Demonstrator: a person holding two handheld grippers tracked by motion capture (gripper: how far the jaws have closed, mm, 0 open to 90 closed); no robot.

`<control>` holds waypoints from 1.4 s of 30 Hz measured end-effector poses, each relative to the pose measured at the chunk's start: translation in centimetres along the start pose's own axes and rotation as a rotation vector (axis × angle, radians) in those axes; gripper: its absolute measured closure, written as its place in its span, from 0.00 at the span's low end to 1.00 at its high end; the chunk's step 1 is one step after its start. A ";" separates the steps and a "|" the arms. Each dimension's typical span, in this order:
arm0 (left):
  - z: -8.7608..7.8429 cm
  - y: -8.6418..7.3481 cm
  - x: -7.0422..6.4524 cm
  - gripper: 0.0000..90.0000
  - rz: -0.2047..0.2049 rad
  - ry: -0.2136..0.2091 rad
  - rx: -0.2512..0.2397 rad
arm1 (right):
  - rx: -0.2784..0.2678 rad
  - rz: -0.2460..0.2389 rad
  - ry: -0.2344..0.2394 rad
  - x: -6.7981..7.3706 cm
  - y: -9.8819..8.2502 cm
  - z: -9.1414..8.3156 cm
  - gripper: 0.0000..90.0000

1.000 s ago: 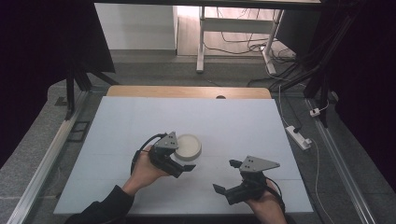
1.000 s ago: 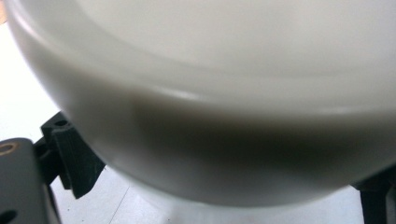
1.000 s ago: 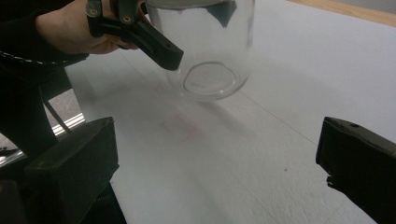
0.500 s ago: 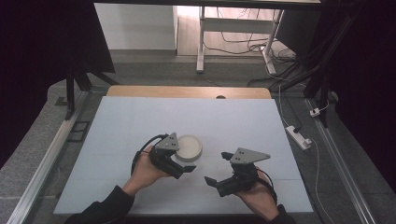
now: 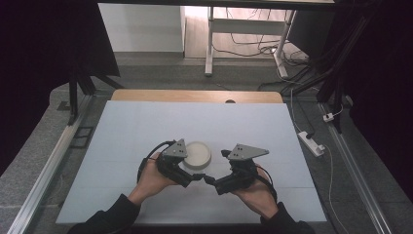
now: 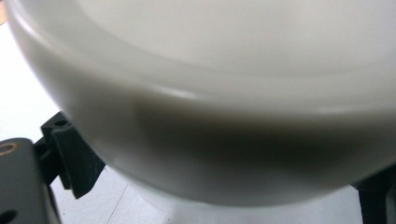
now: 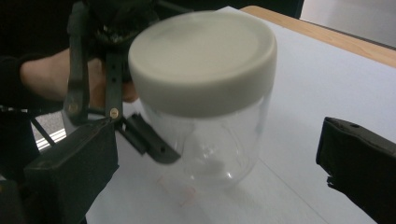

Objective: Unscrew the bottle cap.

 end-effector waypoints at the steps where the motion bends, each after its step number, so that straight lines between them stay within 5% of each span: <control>1: 0.0 0.0 0.0 0.08 0.002 0.000 0.003 | -0.001 0.002 -0.001 0.0 0.1 0.1 0.00; 19: 0.3 0.0 -0.1 0.08 -0.006 0.010 0.005 | -0.004 0.033 0.002 1.0 2.3 3.8 0.01; 31: 0.3 -0.2 0.1 0.08 -0.018 0.001 0.018 | -0.039 -0.014 -0.025 1.3 2.3 4.2 0.07; 35: 0.4 -0.2 0.1 0.08 -0.015 -0.024 0.019 | -0.043 -0.030 -0.002 1.1 2.2 4.2 0.08; 42: 0.4 -0.2 0.1 0.08 0.003 -0.063 0.020 | -0.047 -0.058 0.109 0.1 2.0 4.1 0.08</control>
Point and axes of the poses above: each handheld gripper's, and its own axes: z roughly forward along the jaws, y roughly out of its top, x roughly to its left, the point moved 2 cm from there along z, roughly forward along the jaws, and after that the axes turned 9 degrees about -y, right-handed, at the moved point
